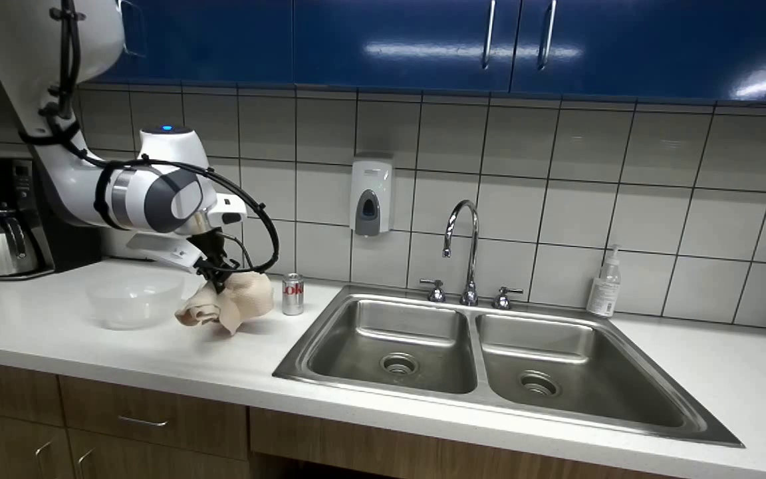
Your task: Move the cloth from the counter to the bowl
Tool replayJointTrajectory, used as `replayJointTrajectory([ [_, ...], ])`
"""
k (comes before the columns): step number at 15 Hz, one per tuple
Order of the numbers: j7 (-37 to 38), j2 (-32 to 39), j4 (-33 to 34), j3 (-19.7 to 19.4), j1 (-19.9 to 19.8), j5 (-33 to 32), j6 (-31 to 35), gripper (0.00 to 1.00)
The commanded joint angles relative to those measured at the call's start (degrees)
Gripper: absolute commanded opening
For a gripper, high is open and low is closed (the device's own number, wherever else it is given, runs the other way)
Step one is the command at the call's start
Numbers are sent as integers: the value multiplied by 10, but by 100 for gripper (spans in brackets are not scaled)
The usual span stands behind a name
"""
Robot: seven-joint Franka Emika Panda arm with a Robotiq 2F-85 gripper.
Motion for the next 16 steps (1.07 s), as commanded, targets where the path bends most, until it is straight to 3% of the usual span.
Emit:
replayJointTrajectory([
  [1,-6,-71,-36,20,-15,10,12,1],
  [6,-8,-123,-42,32,-7,13,13,1],
  [16,-25,-143,-22,31,80,31,6,1],
])
